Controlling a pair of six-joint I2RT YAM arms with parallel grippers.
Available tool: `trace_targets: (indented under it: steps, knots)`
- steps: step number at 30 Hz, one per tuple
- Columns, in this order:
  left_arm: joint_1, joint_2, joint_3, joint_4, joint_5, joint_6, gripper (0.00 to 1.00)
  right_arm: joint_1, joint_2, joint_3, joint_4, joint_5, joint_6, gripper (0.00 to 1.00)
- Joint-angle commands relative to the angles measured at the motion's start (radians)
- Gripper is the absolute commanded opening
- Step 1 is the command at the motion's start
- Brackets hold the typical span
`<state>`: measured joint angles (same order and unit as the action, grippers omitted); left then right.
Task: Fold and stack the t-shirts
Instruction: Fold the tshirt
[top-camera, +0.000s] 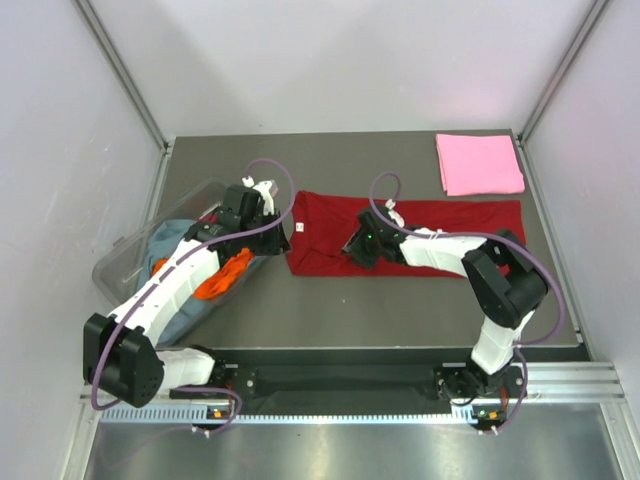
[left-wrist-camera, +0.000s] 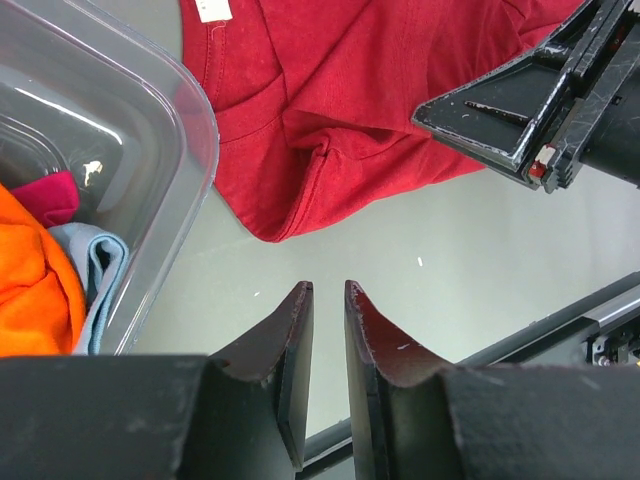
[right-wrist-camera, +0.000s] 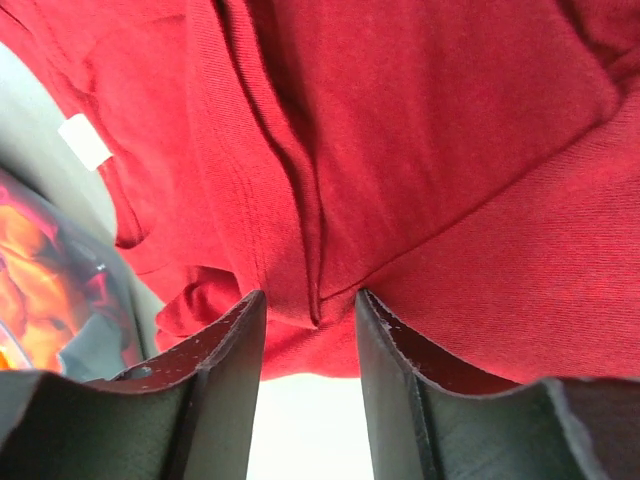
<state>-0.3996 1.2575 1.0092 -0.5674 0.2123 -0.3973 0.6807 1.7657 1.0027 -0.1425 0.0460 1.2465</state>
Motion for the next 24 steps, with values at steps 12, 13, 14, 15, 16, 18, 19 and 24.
trace_targets:
  steps: [12,13,14,15,16,18,19,24]
  knots:
    - [0.004,-0.03,-0.017,0.05,-0.022,0.014,0.24,0.023,0.001,0.073,-0.026,0.04,0.051,0.36]
    - [0.004,-0.032,-0.017,0.052,-0.021,0.012,0.24,0.025,0.003,0.073,-0.035,0.038,0.057,0.35]
    - [0.004,-0.03,-0.017,0.051,-0.018,0.012,0.24,0.023,0.002,0.071,-0.035,0.037,0.06,0.35]
    - [0.004,-0.029,-0.017,0.054,-0.017,0.012,0.24,0.023,-0.003,0.068,-0.04,0.034,0.064,0.34]
    - [0.004,-0.027,-0.017,0.054,-0.014,0.011,0.24,0.023,-0.008,0.063,-0.042,0.034,0.071,0.34]
    - [0.004,-0.024,-0.017,0.052,-0.019,0.012,0.24,0.023,-0.021,0.051,-0.037,0.034,0.076,0.33]
    - [0.004,-0.024,-0.018,0.052,-0.017,0.011,0.24,0.023,-0.026,0.048,-0.032,0.034,0.08,0.32]
    - [0.004,-0.027,-0.02,0.054,-0.021,0.012,0.25,0.023,-0.031,0.043,-0.023,0.026,0.1,0.32]
